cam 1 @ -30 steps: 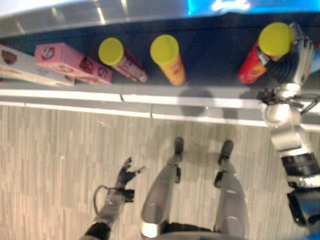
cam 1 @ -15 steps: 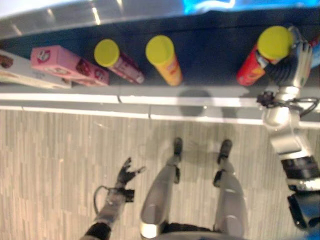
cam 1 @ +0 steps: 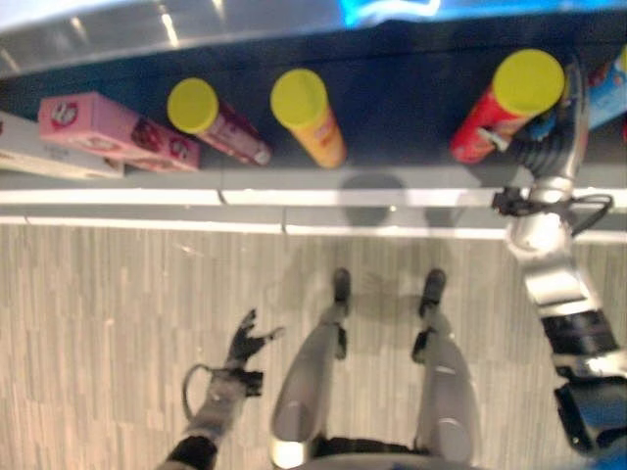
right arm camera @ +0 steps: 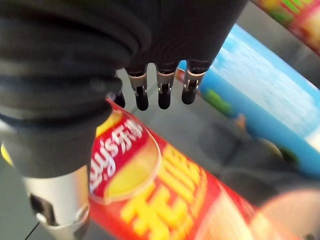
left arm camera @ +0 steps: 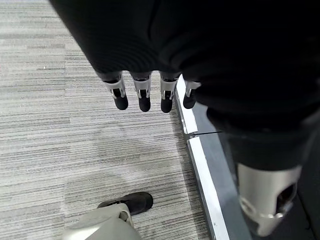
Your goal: Put the goods on the table back onto the shelves and tidy them up.
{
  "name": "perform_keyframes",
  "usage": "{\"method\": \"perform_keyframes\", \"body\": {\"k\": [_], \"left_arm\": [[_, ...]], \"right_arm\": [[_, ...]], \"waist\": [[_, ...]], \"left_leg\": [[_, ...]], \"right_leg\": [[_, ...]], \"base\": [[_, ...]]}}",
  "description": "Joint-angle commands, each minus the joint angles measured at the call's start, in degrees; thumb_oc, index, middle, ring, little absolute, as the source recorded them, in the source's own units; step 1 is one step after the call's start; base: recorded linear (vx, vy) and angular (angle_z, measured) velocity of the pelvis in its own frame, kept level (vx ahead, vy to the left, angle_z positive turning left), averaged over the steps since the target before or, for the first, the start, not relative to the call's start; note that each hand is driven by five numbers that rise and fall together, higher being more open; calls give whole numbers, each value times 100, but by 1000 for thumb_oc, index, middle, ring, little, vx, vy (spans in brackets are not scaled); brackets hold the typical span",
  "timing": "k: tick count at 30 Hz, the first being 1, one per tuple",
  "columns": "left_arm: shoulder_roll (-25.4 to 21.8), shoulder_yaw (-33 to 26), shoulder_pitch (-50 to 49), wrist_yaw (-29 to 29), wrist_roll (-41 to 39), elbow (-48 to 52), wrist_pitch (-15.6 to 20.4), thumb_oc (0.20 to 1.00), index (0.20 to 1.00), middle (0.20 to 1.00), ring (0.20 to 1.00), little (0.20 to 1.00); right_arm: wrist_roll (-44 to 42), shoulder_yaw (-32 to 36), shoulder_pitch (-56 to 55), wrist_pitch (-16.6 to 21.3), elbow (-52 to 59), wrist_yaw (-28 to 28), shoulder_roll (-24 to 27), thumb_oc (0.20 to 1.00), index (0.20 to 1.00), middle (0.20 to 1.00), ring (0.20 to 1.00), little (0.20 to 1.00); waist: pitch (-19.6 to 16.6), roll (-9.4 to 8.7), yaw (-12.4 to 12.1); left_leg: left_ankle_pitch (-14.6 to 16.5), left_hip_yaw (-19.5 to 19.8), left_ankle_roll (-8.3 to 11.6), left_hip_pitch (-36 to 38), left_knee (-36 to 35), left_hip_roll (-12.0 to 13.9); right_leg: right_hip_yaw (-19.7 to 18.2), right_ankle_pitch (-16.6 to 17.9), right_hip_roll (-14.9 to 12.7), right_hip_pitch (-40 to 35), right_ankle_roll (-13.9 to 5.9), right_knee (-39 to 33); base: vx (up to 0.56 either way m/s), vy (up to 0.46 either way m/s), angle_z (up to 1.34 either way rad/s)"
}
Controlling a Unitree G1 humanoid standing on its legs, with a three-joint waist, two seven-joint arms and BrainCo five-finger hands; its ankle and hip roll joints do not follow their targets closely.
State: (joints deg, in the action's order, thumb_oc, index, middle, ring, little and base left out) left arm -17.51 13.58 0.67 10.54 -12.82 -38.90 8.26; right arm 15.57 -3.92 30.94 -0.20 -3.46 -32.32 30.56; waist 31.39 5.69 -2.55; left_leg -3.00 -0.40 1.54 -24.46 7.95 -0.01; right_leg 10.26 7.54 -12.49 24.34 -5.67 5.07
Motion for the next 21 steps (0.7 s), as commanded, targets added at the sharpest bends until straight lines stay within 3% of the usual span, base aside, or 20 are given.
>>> {"method": "perform_keyframes", "body": {"k": [1, 7, 21], "left_arm": [[-281, -18, -141, 14, -196, -93, -46, 1000, 1000, 1000, 1000, 1000], [-328, -38, -165, -44, -215, -77, -37, 1000, 1000, 1000, 1000, 1000], [-507, -97, -181, -108, -211, 46, 45, 1000, 1000, 1000, 1000, 1000]], "right_arm": [[-552, 122, -33, 483, 389, 144, 59, 1000, 1000, 1000, 1000, 1000], [-853, 100, -148, 566, 180, 333, 96, 1000, 1000, 1000, 1000, 1000], [-752, -122, 166, 468, -792, 409, 420, 1000, 1000, 1000, 1000, 1000]], "waist": [[-160, -276, -4], [-160, -355, -8], [-160, -329, -109]], "left_leg": [[502, 218, 397, -519, 521, 289], [462, 226, 414, -594, 499, 312], [420, 206, 436, -618, 430, 301]], "right_leg": [[-130, -117, -600, 136, -434, 271], [-105, -114, -590, 203, -430, 289], [-97, -100, -590, 298, -442, 317]], "base": [[0, 0, 0], [0, 0, 0], [0, 0, 0]]}}
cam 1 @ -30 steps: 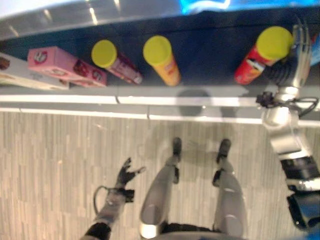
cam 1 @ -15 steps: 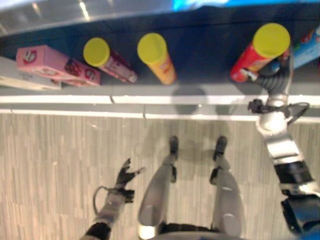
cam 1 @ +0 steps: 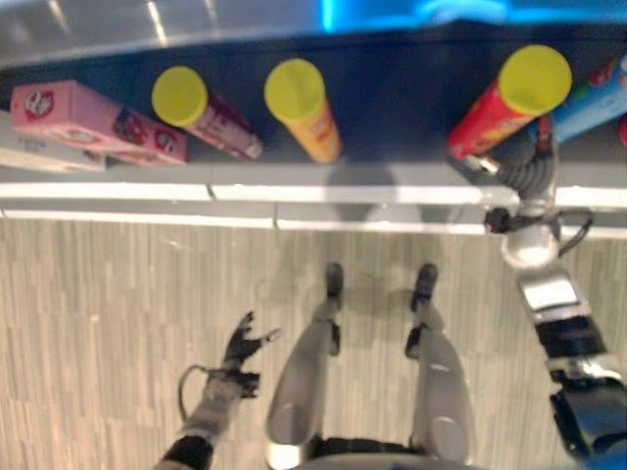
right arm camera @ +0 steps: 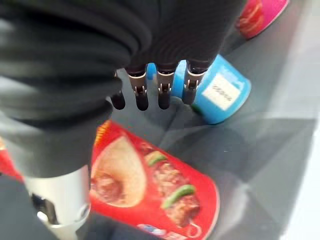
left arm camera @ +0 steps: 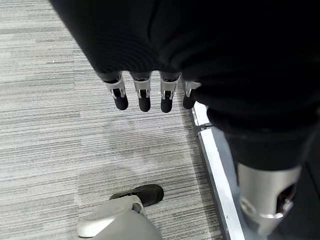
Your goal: Put the goods on the table back onto the shelves and tidy them up.
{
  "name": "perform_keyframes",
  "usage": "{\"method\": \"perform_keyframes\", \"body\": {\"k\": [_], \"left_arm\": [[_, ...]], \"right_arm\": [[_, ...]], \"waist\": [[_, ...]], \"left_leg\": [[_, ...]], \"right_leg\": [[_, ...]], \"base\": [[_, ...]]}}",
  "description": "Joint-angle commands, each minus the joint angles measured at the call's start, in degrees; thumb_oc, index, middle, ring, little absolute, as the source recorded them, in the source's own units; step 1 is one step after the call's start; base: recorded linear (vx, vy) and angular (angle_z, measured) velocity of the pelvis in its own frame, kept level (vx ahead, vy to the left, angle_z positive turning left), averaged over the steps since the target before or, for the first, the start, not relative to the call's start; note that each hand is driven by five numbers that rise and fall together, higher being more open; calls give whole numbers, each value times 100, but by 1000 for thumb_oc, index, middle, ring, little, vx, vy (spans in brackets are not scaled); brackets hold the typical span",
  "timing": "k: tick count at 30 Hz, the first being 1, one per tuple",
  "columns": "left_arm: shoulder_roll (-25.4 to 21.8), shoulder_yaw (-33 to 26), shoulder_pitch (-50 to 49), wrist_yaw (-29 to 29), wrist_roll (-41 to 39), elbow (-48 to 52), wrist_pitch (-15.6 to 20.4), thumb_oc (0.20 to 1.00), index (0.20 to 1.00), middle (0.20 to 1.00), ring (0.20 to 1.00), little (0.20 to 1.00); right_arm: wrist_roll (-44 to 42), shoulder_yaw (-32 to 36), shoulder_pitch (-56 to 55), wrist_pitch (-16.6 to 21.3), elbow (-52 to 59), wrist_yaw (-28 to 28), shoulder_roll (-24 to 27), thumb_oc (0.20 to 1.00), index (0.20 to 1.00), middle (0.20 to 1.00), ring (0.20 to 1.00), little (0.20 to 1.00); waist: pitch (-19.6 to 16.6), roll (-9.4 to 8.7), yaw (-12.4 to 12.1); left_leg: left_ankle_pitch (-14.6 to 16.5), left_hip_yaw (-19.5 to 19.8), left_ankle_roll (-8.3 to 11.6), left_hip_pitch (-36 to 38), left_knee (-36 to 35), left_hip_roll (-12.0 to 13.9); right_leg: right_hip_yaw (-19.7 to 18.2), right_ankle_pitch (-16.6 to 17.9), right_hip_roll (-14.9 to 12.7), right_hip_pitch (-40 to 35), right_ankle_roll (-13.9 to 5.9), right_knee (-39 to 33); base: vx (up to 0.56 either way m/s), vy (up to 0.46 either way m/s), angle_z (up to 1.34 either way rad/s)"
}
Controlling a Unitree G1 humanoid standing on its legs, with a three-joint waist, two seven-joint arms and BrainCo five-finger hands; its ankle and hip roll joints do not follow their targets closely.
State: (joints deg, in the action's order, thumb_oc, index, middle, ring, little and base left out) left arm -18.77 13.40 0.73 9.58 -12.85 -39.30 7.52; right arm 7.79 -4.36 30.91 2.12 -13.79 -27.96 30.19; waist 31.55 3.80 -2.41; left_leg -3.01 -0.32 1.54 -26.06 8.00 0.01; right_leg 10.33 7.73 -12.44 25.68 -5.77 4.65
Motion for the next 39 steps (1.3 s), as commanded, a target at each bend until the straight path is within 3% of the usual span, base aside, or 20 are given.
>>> {"method": "perform_keyframes", "body": {"k": [1, 22, 39], "left_arm": [[-391, -69, -191, -23, -205, 98, 125, 1000, 1000, 1000, 1000, 1000], [-540, -3, -263, -119, -183, 183, 248, 1000, 1000, 1000, 1000, 1000], [-604, -31, -273, -212, -151, 209, 274, 1000, 1000, 1000, 1000, 1000]], "right_arm": [[-6, -89, 197, 231, 169, -27, 463, 1000, 1000, 1000, 1000, 1000], [374, -387, 785, 195, -488, -63, 1116, 1000, 1000, 1000, 1000, 1000], [561, -1016, 1067, 288, -414, 445, 1358, 1000, 1000, 1000, 1000, 1000]], "waist": [[-175, -134, -134], [-175, 24, -236], [-175, 23, -280]], "left_leg": [[414, 202, 439, -458, 417, 297], [320, 180, 482, -498, 318, 288], [266, 181, 499, -524, 290, 327]], "right_leg": [[-98, -118, -594, 168, -432, 360], [-101, -101, -624, 271, -469, 387], [-73, -99, -620, 330, -463, 441]], "base": [[0, 0, 0], [0, 0, 0], [0, 0, 0]]}}
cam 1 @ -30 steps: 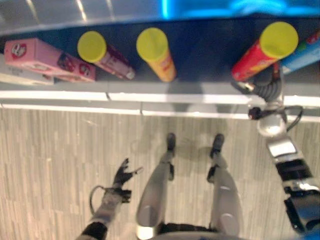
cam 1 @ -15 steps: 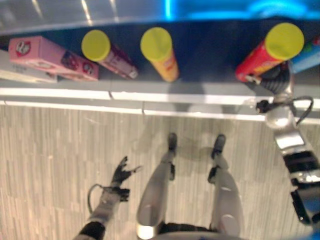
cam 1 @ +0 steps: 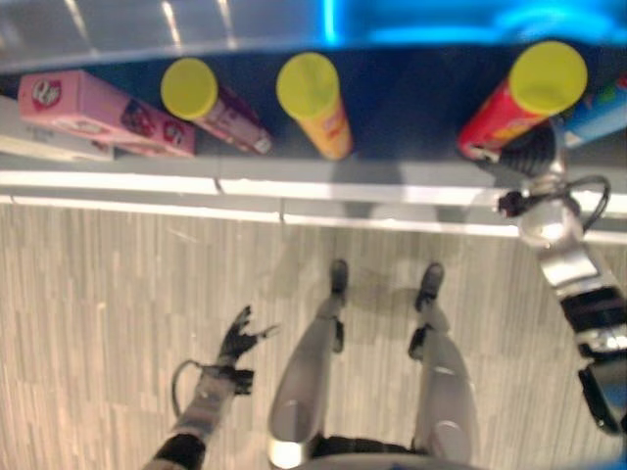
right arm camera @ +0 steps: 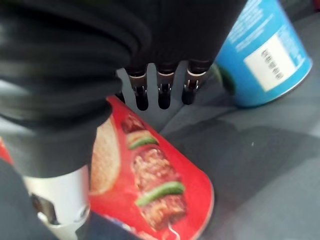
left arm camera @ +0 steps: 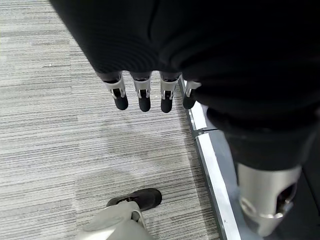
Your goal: Put the goods on the table back onto the shelves and tidy them up.
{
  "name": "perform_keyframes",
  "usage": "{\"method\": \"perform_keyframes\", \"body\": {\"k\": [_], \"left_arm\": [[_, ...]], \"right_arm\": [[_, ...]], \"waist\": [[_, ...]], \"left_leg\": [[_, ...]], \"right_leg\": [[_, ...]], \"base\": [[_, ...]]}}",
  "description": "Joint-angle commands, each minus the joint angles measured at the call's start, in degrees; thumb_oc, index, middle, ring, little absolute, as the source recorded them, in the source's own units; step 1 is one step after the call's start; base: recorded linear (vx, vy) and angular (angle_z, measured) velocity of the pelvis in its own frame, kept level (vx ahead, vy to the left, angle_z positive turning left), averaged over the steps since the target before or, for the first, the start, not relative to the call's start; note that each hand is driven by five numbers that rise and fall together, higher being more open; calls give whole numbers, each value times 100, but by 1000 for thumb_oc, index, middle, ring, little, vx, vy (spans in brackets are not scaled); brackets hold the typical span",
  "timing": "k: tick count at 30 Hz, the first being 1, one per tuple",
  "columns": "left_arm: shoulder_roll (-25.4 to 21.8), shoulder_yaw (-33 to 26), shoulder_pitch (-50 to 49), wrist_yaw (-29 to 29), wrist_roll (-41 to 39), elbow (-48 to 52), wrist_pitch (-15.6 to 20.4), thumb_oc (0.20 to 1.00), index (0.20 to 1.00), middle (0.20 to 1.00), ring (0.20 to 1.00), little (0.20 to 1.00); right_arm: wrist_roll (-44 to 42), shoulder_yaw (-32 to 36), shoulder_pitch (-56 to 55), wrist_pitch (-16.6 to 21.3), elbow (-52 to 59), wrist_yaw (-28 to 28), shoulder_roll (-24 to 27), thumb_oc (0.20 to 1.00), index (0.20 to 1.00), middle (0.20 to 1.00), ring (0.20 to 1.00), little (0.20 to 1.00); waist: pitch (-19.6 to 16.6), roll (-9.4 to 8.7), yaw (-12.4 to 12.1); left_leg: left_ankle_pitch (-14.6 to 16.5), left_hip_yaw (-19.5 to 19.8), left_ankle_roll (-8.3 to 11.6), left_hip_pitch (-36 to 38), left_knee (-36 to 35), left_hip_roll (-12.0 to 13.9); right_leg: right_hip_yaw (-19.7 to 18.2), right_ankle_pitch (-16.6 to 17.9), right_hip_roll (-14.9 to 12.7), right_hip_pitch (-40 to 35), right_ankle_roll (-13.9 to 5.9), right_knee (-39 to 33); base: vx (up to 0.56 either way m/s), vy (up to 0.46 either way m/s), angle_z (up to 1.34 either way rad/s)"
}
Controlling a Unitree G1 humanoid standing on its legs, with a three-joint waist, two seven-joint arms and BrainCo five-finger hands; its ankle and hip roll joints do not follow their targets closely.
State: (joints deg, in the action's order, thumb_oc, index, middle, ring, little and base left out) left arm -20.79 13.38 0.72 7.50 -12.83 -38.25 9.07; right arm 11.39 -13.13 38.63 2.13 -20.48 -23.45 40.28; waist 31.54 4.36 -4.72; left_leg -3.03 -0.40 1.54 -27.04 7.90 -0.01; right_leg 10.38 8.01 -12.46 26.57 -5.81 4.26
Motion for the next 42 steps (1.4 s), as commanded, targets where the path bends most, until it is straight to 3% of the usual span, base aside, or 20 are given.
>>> {"method": "perform_keyframes", "body": {"k": [1, 20, 33, 42], "left_arm": [[-402, -29, -273, -4, -153, 104, 120, 1000, 1000, 1000, 1000, 1000], [-318, -60, -227, -23, -137, 67, 73, 1000, 1000, 1000, 1000, 1000], [-298, -65, -229, 18, -116, 15, 69, 1000, 1000, 1000, 1000, 1000], [-279, -55, -241, 78, -76, -25, 95, 1000, 1000, 1000, 1000, 1000]], "right_arm": [[201, -139, 296, 286, 255, -6, 350, 1000, 1000, 1000, 1000, 1000], [313, -374, 95, 373, 709, 267, 67, 1000, 1000, 1000, 1000, 1000], [504, -438, 117, 295, 599, 201, 14, 1000, 1000, 1000, 1000, 1000], [821, -288, 86, 133, 323, -132, 85, 1000, 1000, 1000, 1000, 1000]], "waist": [[-175, -33, -50], [-175, -34, -77], [-175, -16, -85], [-175, -13, -56]], "left_leg": [[268, 189, 499, -426, 300, 329], [228, 204, 500, -337, 219, 341], [216, 193, 502, -286, 179, 344], [220, 190, 503, -171, 151, 350]], "right_leg": [[-78, -126, -618, 241, -459, 480], [-48, -141, -613, 151, -457, 467], [-51, -154, -606, 135, -464, 467], [-72, -162, -599, 35, -477, 450]], "base": [[0, 0, 0], [0, 0, 0], [0, 0, 0], [0, 0, 0]]}}
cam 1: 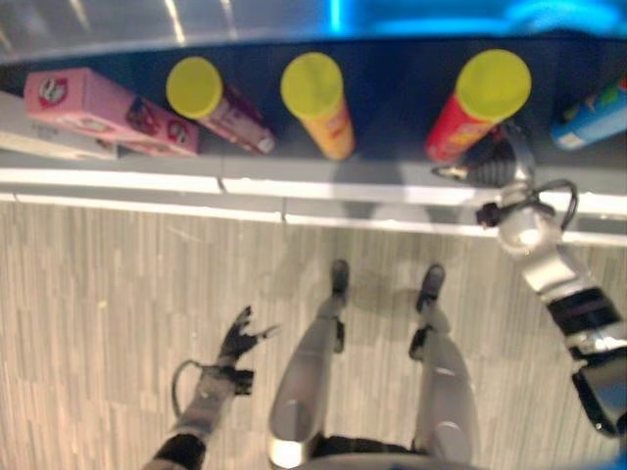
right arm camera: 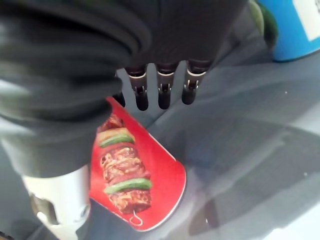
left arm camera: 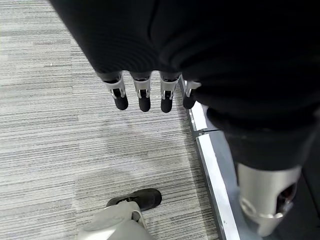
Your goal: Put the goods on the table back onto the shelves and tidy them up.
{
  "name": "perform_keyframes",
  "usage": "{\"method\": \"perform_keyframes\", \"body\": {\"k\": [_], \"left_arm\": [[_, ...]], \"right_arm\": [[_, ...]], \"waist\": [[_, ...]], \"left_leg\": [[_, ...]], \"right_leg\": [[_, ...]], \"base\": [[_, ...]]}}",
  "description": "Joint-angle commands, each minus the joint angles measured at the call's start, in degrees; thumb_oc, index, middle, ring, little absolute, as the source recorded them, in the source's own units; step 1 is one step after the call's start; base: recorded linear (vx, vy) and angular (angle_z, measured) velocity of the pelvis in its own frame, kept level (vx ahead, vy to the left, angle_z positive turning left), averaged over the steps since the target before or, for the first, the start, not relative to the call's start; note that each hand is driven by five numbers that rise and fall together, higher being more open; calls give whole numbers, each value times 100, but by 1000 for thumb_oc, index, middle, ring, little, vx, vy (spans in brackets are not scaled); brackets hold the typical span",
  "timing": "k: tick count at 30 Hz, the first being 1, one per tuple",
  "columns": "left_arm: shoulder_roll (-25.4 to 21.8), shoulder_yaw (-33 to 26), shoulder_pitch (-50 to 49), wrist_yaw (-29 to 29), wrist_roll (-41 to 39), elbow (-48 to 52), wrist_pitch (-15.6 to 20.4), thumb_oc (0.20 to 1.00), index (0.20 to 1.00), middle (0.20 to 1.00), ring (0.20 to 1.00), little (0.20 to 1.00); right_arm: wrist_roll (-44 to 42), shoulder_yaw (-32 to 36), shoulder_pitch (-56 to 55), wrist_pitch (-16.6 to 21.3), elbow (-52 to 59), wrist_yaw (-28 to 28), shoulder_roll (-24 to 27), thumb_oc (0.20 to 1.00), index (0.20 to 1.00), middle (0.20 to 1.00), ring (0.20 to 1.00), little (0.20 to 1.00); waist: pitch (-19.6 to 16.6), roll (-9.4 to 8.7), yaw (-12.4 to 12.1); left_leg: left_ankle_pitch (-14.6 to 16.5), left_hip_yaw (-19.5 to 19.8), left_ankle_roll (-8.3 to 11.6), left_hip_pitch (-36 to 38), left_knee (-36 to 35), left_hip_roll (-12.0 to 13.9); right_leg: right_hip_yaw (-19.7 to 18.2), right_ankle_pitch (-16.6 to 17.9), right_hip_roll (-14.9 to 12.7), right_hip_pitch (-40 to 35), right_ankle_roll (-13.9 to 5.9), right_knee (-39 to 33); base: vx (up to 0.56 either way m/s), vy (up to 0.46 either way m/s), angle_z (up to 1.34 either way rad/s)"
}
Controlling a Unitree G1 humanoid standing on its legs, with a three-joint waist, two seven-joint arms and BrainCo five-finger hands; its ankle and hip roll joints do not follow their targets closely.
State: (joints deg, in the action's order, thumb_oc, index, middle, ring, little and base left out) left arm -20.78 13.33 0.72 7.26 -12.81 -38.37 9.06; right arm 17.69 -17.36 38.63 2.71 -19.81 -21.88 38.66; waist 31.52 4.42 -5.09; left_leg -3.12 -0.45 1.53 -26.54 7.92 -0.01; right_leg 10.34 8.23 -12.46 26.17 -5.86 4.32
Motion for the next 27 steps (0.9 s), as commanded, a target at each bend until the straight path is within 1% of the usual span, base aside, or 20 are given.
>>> {"method": "perform_keyframes", "body": {"k": [1, 5, 9, 11, 12, 13, 14, 16, 17, 19, 20, 22, 27], "left_arm": [[-294, -61, -250, 113, -71, -19, 94, 1000, 1000, 1000, 1000, 1000], [-295, -49, -277, 102, -30, -98, 84, 1000, 1000, 1000, 1000, 1000], [-296, -47, -278, 101, -30, -99, 85, 1000, 1000, 1000, 1000, 1000], [-258, -49, -270, 104, -33, -147, 58, 1000, 1000, 1000, 1000, 1000], [-220, -95, -290, 86, -28, -214, 19, 1000, 1000, 1000, 1000, 1000], [-222, -93, -292, 86, -28, -214, 19, 1000, 1000, 1000, 1000, 1000], [-173, -192, -311, 46, -9, -326, -46, 1000, 1000, 1000, 1000, 1000], [-153, -232, -309, 38, 2, -377, -60, 1000, 1000, 1000, 1000, 1000], [-97, -333, -337, 45, 62, -463, -99, 1000, 1000, 1000, 1000, 1000], [-85, -355, -345, 46, 68, -497, -114, 1000, 1000, 1000, 1000, 1000], [-32, -445, -361, 24, 139, -645, -148, 1000, 1000, 1000, 1000, 1000], [-6, -500, -386, 37, 180, -684, -163, 1000, 1000, 1000, 1000, 1000], [49, -692, -414, -40, 307, -921, -253, 1000, 1000, 1000, 1000, 1000]], "right_arm": [[228, 220, 30, 36, 164, -389, 267, 1000, 1000, 1000, 1000, 1000], [315, 316, -168, -15, 104, -455, 218, 1000, 1000, 1000, 1000, 1000], [315, 318, -171, -15, 106, -454, 218, 1000, 1000, 1000, 1000, 1000], [266, 439, -400, -31, 126, -436, 186, 1000, 1000, 1000, 1000, 1000], [29, 571, -775, 45, 361, -295, 35, 1000, 1000, 1000, 1000, 1000], [30, 576, -783, 43, 367, -293, 35, 1000, 1000, 1000, 1000, 1000], [-224, 716, -1283, 167, 711, -37, -100, 1000, 1000, 1000, 1000, 1000], [-226, 765, -1427, 193, 804, 18, -119, 1000, 1000, 1000, 1000, 1000], [-399, 922, -1830, 280, 1095, 163, -217, 1000, 1000, 1000, 1000, 1000], [-426, 960, -1964, 316, 1213, 218, -254, 1000, 1000, 1000, 1000, 1000], [-452, 1073, -2309, 387, 1490, 370, -309, 1000, 1000, 1000, 1000, 1000], [-692, 1109, -2541, 502, 1651, 500, -429, 1000, 1000, 1000, 1000, 1000], [-1047, 1174, -3220, 604, 2037, 1040, -548, 1000, 1000, 1000, 1000, 1000]], "waist": [[-204, -28, -18], [-339, -41, 4], [-339, -41, 2], [-456, -45, 43], [-559, -89, 81], [-560, -89, 78], [-693, -162, 144], [-748, -189, 171], [-844, -258, 228], [-902, -286, 247], [-1018, -346, 301], [-1128, -424, 355], [-1334, -565, 474]], "left_leg": [[230, 191, 505, -170, 125, 356], [245, 183, 506, -49, 60, 364], [244, 183, 506, -46, 58, 364], [221, 178, 514, 84, -40, 369], [170, 160, 526, 228, -176, 388], [168, 160, 526, 232, -180, 388], [98, 135, 542, 416, -395, 427], [46, 136, 544, 451, -479, 435], [11, 92, 578, 623, -651, 489], [-23, 85, 573, 648, -720, 487], [-71, 47, 589, 783, -882, 527], [-94, -9, 600, 903, -999, 565], [-60, -108, 603, 1215, -1103, 638]], "right_leg": [[-58, -190, -593, 15, -478, 421], [-48, -196, -579, -90, -490, 361], [-48, -195, -579, -92, -490, 359], [-24, -175, -578, -238, -505, 259], [-13, -154, -540, -349, -516, 161], [-12, -153, -540, -353, -516, 159], [31, -132, -503, -515, -531, 43], [43, -97, -499, -548, -538, -20], [68, -80, -455, -680, -553, -122], [76, -52, -450, -699, -560, -174], [88, -27, -422, -799, -576, -283], [75, 0, -382, -893, -595, -385], [18, -19, -310, -1137, -602, -493]], "base": [[0, 0, 0], [9, -2, 0], [0, 0, 0], [58, 0, 1], [61, -2, 2], [109, -18, -1], [83, -12, -1], [80, -11, 1], [77, -12, -3], [77, -8, -5], [84, -6, -5], [89, -9, -6], [68, -11, -17]]}}
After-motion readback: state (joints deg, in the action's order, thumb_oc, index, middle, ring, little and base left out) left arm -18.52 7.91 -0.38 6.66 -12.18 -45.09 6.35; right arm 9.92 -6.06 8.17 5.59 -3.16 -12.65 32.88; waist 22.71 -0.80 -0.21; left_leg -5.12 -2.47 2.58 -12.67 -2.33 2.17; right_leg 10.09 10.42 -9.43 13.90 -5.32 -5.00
